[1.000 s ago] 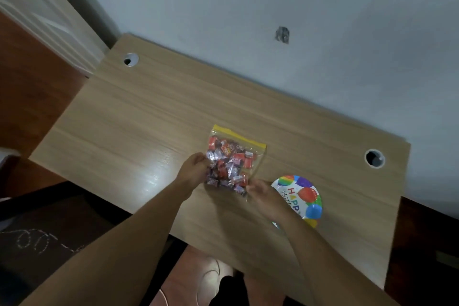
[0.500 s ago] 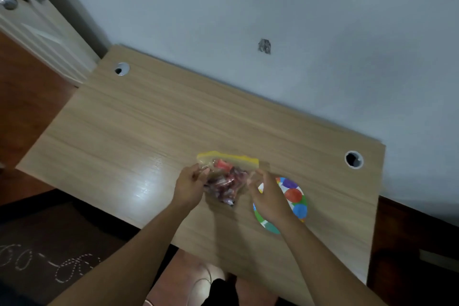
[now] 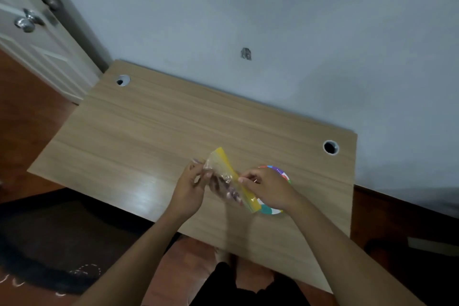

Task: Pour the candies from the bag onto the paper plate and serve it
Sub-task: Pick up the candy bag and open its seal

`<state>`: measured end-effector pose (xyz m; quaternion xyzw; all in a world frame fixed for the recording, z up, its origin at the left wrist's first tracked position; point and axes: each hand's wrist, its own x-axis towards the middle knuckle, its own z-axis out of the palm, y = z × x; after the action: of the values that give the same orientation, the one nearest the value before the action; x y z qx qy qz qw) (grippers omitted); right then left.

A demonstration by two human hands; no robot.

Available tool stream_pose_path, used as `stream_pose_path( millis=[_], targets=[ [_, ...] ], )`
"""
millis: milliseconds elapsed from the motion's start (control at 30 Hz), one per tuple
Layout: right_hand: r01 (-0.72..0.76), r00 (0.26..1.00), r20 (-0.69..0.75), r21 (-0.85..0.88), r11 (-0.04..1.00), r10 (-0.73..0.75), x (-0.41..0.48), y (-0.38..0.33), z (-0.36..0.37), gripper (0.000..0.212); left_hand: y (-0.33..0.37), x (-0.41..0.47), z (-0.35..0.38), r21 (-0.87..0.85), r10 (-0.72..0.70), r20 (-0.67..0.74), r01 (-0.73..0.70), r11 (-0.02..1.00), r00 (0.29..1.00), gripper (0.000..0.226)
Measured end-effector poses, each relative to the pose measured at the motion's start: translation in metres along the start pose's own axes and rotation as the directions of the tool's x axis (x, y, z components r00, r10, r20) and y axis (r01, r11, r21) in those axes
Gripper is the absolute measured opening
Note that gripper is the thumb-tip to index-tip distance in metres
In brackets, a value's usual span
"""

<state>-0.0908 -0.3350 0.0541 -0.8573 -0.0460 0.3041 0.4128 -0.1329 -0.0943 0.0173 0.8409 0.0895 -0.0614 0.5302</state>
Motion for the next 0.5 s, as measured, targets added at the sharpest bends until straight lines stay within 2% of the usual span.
stream_pose_path(
  millis=[167, 267, 333, 400, 433, 500],
  targets=[
    [-0.117, 0.993, 0.057, 0.252, 0.961, 0.106, -0.026, 0.006, 0.006, 0.009, -0.004, -0.013, 0.003, -0.079, -0.083, 0.043, 0.086, 0.993, 0.996, 0.015],
    [-0.150, 0.989, 0.043, 0.303, 0.941, 0.144, -0.039, 0.010, 0.009, 0.008, 0.002, -0.018, 0.005, -0.119, -0.139, 0.073, 0.147, 0.982, 0.988, 0.019],
    [-0.166, 0.986, 0.027, 0.331, 0.929, 0.166, -0.046, 0.014, 0.010, 0.009, 0.007, -0.023, 0.008, -0.108, -0.225, 0.067, 0.231, 0.967, 0.972, 0.027],
    [-0.181, 0.982, 0.027, 0.373, 0.910, 0.185, -0.052, 0.017, 0.011, 0.010, 0.012, -0.030, 0.015, -0.101, -0.342, 0.014, 0.341, 0.934, 0.940, 0.028],
    [-0.193, 0.980, 0.034, 0.393, 0.899, 0.195, -0.056, 0.019, 0.011, 0.011, 0.018, -0.035, 0.020, -0.154, -0.397, 0.013, 0.394, 0.906, 0.918, 0.021],
    [-0.204, 0.978, 0.041, 0.411, 0.889, 0.205, -0.062, 0.022, 0.009, 0.012, 0.035, -0.046, 0.029, -0.266, -0.483, 0.152, 0.506, 0.820, 0.862, 0.022]
  ],
)
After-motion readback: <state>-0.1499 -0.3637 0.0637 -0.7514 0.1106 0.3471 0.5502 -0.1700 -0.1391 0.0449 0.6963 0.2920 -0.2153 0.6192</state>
